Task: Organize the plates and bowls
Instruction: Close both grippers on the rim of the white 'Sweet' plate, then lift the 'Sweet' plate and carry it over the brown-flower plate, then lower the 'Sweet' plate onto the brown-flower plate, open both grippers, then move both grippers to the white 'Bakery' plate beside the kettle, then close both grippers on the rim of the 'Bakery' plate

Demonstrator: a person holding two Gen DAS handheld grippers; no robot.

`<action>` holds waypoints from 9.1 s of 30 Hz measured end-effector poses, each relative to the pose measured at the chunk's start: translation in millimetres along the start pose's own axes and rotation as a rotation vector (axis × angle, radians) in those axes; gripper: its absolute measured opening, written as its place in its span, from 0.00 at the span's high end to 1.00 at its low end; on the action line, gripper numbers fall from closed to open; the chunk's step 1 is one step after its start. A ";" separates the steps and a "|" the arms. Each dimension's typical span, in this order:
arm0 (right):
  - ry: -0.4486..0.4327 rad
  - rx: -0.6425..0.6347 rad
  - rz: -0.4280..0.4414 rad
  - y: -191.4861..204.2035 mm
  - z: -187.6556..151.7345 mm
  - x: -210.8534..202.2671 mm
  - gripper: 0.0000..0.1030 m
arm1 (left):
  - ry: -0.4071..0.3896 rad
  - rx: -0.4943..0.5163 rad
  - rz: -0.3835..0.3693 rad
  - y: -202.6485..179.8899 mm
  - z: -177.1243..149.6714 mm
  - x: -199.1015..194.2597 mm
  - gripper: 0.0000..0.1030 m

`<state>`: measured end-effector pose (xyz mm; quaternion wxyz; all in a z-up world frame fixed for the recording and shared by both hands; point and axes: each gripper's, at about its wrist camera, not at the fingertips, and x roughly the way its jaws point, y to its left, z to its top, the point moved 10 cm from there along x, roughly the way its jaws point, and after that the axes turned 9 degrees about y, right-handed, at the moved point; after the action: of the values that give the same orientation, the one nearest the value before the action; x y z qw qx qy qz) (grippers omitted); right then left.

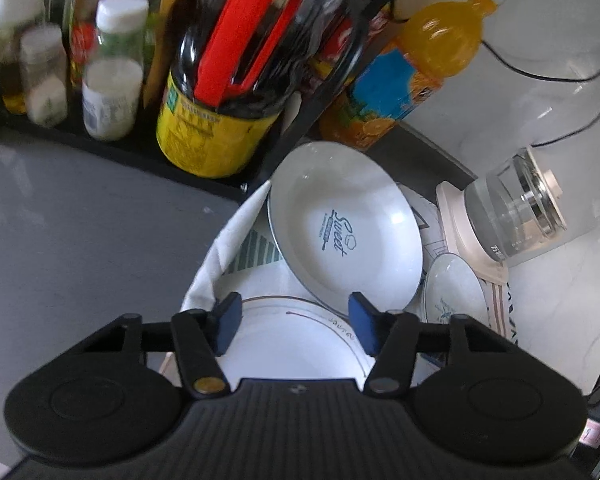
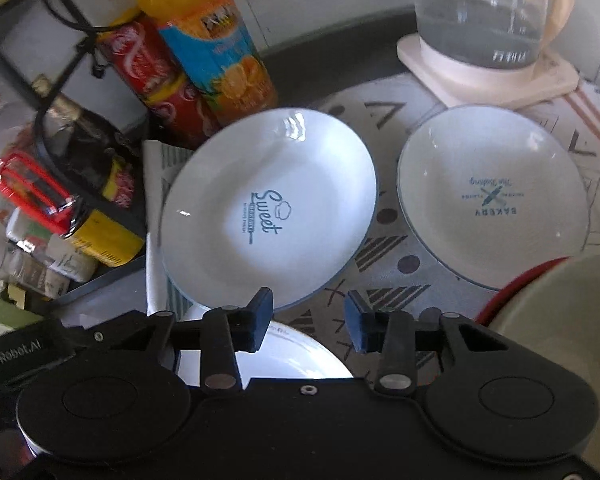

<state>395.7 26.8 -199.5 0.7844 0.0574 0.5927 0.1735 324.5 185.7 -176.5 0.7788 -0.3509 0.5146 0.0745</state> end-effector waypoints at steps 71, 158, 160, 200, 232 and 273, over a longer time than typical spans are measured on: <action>-0.184 -0.017 -0.006 -0.4 -109.6 -53.9 0.86 | -0.051 0.012 -0.018 29.3 -92.7 -33.5 0.87; -0.258 -0.135 0.009 0.5 -142.9 -118.4 0.32 | -0.121 0.065 0.085 64.4 -104.3 -92.9 0.60; -0.267 -0.120 0.020 -2.6 -139.3 -123.4 0.32 | -0.129 0.068 0.074 60.0 -103.8 -97.2 0.60; -0.380 0.096 0.020 -164.2 -2.7 -161.2 0.05 | -0.082 0.253 -0.017 -135.3 -64.9 -14.4 0.59; 0.003 0.174 0.222 -251.8 58.5 -34.4 0.57 | 0.116 0.152 0.068 -177.5 -20.2 133.4 0.59; -0.055 -0.011 0.275 -197.0 96.2 -45.6 0.90 | 0.092 0.105 -0.073 -175.5 -3.4 140.6 0.89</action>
<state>516.4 -161.4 -188.2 0.7694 0.1384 0.5566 0.2811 470.3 18.8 -214.9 0.7737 -0.3314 0.5400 0.0028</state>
